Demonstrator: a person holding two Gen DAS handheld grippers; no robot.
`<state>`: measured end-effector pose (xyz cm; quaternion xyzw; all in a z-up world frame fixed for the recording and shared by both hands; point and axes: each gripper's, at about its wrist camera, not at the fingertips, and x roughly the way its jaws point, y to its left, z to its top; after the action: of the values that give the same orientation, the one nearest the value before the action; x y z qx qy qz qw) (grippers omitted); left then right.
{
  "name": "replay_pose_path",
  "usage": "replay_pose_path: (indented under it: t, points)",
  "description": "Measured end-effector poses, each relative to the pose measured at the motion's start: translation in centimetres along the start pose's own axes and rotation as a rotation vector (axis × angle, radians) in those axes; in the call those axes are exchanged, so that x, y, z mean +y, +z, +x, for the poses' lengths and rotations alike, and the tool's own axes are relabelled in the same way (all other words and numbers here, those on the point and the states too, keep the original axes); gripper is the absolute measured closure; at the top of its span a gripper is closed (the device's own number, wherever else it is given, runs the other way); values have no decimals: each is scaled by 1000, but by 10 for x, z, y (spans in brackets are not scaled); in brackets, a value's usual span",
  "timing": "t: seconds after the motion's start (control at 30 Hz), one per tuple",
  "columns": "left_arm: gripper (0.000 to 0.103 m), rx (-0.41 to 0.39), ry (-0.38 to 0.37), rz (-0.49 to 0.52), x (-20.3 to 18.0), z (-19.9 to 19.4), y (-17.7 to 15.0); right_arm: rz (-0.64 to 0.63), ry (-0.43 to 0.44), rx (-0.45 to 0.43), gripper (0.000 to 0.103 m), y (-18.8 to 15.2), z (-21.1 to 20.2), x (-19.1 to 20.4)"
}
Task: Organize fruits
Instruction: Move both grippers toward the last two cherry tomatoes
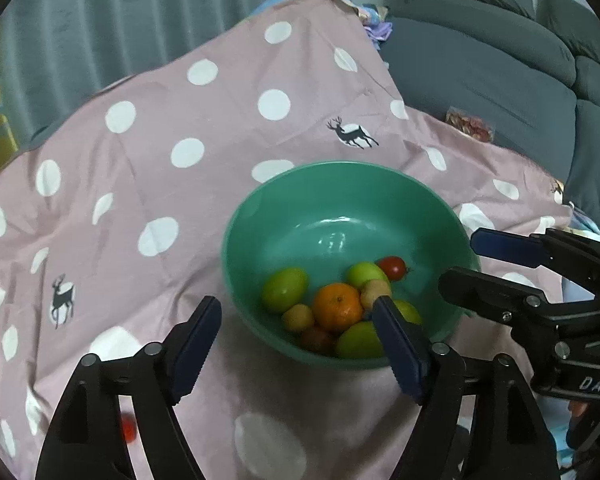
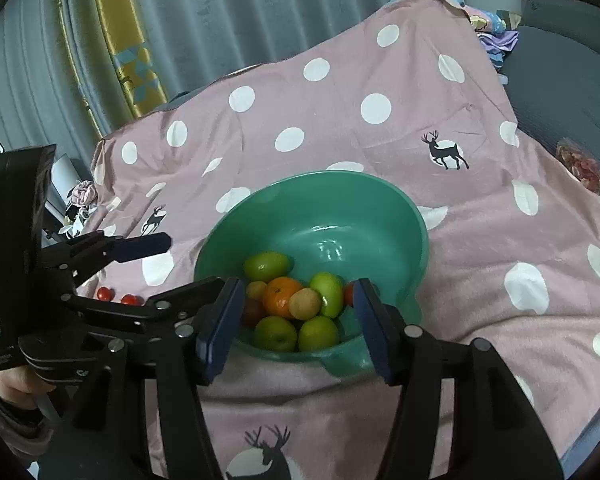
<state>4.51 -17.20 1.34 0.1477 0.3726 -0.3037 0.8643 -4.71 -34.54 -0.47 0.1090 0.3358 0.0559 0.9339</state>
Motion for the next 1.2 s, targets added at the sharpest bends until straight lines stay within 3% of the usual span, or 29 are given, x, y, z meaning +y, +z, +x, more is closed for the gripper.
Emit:
replay_pose_path:
  t: [0.47,0.77,0.97,1.2]
  points:
    - [25,-42,81,-22,17,-57,-43,-68,49,17,45,-13,-21,37]
    - [25,-7,94,-137,50,-79,-84,-145,93,69,44,-21,-15,76]
    - [25,60,129,-197,77,-79,-131,-194,124,132,43,-32,1,103]
    - [25,87,173,-346,126,-93,-179,-262,172,220,43,-48,28,138]
